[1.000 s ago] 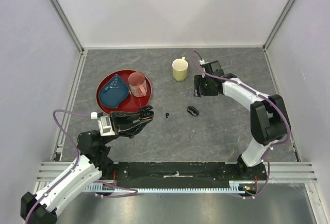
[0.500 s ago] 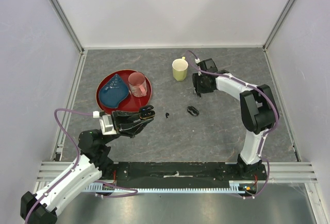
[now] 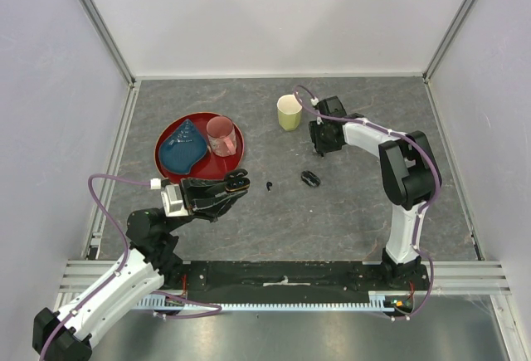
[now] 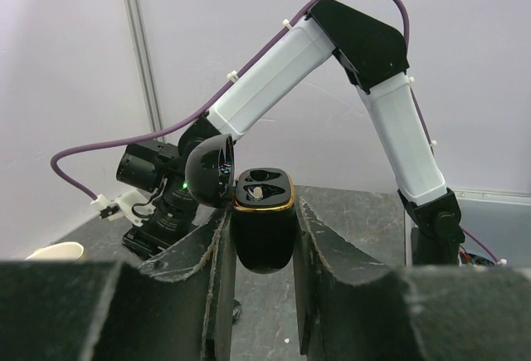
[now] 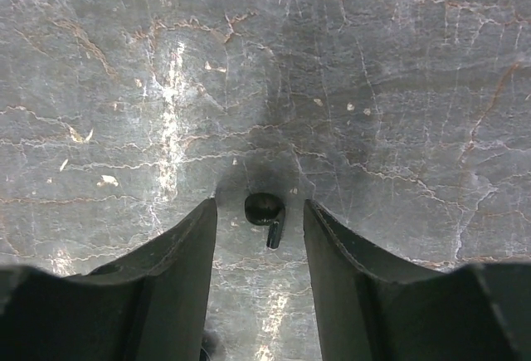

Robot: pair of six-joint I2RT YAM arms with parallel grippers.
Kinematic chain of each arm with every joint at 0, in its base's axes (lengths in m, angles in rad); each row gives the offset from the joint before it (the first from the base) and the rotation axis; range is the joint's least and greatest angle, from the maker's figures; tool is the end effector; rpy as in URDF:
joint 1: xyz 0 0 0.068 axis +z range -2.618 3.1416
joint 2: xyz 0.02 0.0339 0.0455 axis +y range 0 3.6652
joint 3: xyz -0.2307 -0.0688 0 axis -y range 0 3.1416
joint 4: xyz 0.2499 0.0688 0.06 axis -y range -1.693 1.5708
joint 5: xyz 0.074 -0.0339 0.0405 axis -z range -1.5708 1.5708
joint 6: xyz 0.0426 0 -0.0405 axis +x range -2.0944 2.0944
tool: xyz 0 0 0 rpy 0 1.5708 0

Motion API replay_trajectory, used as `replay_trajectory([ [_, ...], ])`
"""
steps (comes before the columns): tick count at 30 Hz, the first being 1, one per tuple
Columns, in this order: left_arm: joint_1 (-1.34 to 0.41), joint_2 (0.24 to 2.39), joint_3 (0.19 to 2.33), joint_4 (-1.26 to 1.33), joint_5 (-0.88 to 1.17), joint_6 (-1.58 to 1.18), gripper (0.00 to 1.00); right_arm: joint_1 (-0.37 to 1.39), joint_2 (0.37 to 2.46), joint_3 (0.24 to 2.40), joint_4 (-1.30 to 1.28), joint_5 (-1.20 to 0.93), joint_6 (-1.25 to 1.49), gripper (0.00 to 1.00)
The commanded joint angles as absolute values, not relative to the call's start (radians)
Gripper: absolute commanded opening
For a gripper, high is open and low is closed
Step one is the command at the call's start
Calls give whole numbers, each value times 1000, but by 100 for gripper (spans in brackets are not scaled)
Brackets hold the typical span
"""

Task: Insert the wireless bluetooth earbuds into the charging case
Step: Pick up the earbud from the center of the board.

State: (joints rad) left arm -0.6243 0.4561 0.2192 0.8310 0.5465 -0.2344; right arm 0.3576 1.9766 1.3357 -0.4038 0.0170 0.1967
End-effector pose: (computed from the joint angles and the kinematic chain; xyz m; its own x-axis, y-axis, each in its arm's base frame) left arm 0.1180 -0.1123 0.2766 0.2446 -0.4208 -0.8736 0.9311 0.3534 0.0905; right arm 0.3804 0.1414 0.1233 -0.8613 -0.1132 -0.4953 -0.1771 0.9806 0.0837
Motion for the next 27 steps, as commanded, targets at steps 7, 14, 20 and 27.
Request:
replay_trajectory([
  [7,-627,453,232,842,517,-192,2,357,1996,1355,-388,35,190,47],
  [14,-629,445,229,836,515,-199,2,356,1999,1348,-387,21,204,38],
  [20,-629,436,225,831,505,-198,2,357,1983,1325,-390,28,209,28],
  [27,-629,439,224,830,505,-201,2,357,1909,1235,-387,40,244,17],
])
